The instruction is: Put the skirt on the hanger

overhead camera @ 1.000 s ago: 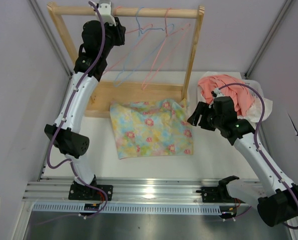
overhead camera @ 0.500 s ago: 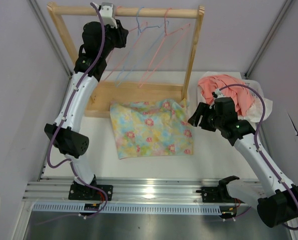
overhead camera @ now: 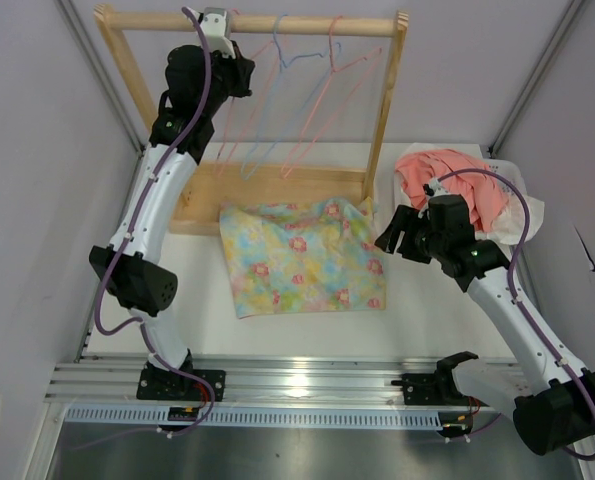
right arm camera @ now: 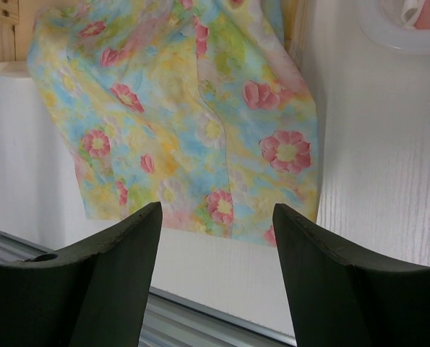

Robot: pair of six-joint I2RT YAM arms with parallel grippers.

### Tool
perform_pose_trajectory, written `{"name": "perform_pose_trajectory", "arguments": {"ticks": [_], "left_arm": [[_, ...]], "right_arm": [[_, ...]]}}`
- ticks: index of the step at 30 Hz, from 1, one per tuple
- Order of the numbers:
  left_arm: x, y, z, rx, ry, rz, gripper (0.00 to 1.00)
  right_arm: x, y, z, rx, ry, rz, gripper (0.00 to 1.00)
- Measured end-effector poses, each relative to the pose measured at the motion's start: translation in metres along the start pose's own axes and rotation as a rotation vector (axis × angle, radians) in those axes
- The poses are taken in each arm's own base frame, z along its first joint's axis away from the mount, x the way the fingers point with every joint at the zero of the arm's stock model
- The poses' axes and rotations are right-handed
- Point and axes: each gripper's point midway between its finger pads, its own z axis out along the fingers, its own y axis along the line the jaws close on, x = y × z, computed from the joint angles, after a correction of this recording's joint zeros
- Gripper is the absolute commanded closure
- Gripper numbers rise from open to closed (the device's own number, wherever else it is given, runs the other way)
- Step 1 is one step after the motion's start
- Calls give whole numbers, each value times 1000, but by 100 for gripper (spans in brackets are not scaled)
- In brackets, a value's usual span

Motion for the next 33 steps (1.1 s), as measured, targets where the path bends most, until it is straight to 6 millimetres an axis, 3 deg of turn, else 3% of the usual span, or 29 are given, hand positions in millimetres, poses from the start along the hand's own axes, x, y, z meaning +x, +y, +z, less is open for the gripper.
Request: {"name": "perform_pose_trajectory", "arguments": {"ticks": [7, 14, 20, 23, 26, 33], "left_arm": [[-16, -3, -5, 17, -45, 9, 100], [-34, -9, -37, 71, -119, 49, 100], [-58, -12, -48, 112, -198, 88, 100], [-50, -11, -54, 106, -179, 105, 100], [-27, -5, -69, 82, -123, 127, 100], [10, -1, -122, 57, -41, 167, 100]], "right_arm": [[1, -1, 1, 1, 2, 1, 30], [1, 1, 3, -10, 3, -3, 31], [3, 0, 6, -13, 19, -15, 31], [3, 0, 6, -15, 21, -23, 31], [3, 0, 6, -17, 22, -31, 31], [2, -1, 6, -16, 20, -42, 31]]}}
